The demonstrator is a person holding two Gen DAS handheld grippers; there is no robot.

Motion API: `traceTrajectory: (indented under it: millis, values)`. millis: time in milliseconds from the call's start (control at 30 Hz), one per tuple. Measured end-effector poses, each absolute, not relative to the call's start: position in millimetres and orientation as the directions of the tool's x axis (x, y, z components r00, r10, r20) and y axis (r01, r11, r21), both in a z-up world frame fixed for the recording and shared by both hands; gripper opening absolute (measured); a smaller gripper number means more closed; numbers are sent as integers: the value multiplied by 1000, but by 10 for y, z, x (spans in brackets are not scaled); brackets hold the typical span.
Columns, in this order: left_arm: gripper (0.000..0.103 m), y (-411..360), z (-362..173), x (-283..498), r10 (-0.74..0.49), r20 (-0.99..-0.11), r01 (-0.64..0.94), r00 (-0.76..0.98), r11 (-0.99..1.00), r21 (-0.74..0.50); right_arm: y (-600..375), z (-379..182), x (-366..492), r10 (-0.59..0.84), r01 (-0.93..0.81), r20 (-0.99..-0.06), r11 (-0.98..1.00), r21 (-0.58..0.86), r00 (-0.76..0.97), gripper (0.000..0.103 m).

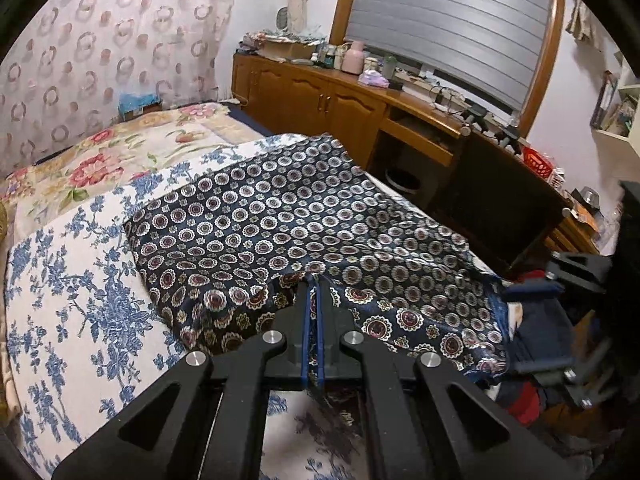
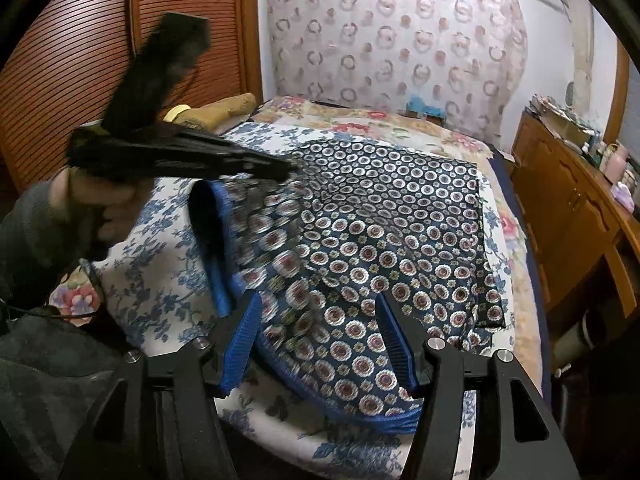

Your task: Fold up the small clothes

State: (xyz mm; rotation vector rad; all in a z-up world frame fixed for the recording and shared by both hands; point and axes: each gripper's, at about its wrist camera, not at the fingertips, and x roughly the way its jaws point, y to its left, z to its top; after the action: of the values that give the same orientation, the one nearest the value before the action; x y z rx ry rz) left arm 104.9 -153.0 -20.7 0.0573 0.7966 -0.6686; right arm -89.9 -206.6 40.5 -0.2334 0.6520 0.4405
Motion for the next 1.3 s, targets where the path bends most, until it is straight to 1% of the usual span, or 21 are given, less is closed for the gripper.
traceTrajectory:
  millis: [167,500,767,800,833,867,933,967,1033,1100,1300]
  values:
    - [3,-1528,-366,1173,-509,-701,546,499,813,-201,-2012,363,-973,315,-484,-650,870,-93,691,62]
    - [3,-1520,-462,1191,-493,-716,532,495,823,-199,-2044,-15,-715,268,-488,-750,869,-83,605,62]
    - [3,-1457,-427,1160,-497,-709,524,501,826,-208,-2080,-194,-581,228,-461,-763,881,-103,605,61]
    - [3,-1451,-415,1155,-497,-707,524,502,826,-208,-2105,-203,-560,238,-461,-756,882,-93,609,53]
    - [3,-1443,-397,1150,-498,-706,523,504,826,-209,-2123,-225,-547,247,-458,-748,885,-86,617,41]
    - [3,-1432,-369,1134,-497,-702,523,509,827,-206,-2156,-217,-529,255,-456,-741,887,-77,621,24]
    - [3,-1416,-324,1113,-495,-696,520,520,830,-202,-2230,-204,-473,260,-445,-730,893,-67,632,9]
    - [3,-1400,-294,1106,-494,-692,516,527,833,-201,-2266,-172,-452,266,-442,-715,895,-67,647,6]
    - [3,-1368,-236,1094,-494,-682,510,540,836,-202,-2286,-75,-424,270,-437,-680,896,-82,682,4]
    - [3,-1333,-174,1086,-491,-671,505,555,840,-197,-2300,44,-361,270,-427,-642,899,-99,717,3]
    - [3,-1179,-19,1086,-474,-643,477,602,859,-187,-2300,356,-13,314,-428,-553,899,-88,772,3]
